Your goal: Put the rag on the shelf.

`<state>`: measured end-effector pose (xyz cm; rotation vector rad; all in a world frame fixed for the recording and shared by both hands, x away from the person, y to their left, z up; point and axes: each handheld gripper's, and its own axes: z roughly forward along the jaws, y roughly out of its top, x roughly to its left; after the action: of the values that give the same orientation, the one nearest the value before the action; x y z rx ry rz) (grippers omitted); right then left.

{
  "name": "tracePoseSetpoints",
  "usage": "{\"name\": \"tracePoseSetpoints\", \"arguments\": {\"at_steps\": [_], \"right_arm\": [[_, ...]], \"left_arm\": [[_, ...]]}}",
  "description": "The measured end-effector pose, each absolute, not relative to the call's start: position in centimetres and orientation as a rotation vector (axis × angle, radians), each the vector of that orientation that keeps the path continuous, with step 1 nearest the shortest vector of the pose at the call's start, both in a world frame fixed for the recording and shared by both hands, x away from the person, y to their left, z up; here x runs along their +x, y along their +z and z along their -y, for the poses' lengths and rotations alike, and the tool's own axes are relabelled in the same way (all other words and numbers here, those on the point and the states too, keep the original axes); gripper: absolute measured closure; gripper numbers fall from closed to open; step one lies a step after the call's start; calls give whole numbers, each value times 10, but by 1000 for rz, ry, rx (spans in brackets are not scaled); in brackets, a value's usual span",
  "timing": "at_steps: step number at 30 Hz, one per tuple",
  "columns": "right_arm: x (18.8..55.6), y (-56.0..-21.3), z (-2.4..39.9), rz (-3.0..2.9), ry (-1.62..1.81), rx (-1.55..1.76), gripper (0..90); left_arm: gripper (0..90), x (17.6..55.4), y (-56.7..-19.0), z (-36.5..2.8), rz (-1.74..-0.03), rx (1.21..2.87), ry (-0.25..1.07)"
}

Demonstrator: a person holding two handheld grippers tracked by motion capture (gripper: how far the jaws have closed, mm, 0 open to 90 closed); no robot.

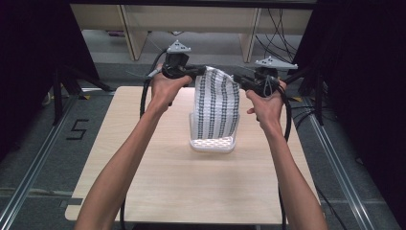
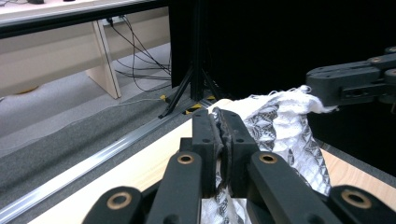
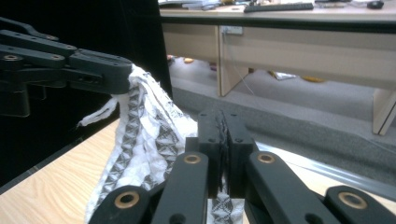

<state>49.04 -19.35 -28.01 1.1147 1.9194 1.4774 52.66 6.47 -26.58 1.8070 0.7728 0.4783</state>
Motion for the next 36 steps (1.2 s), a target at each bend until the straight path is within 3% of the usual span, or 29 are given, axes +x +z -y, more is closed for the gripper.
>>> {"name": "tracePoseSetpoints", "arguments": {"at_steps": [20,24,27,36], "right_arm": [[525,-314,183,-1941,1391,1243,869],[529,-320,183,-1956,1344,1267,797],[529,-322,183,-1943,1304,1274,738],[527,-321,188,-1961,1294,1254,711]], "left_arm": [[832,552,-306,-70,-874,1799,439],[700,554,-312,-70,-862,1801,446],[542,553,-311,-70,-872,1802,477],[506,546,-308,-70,-854,1805,463]]}}
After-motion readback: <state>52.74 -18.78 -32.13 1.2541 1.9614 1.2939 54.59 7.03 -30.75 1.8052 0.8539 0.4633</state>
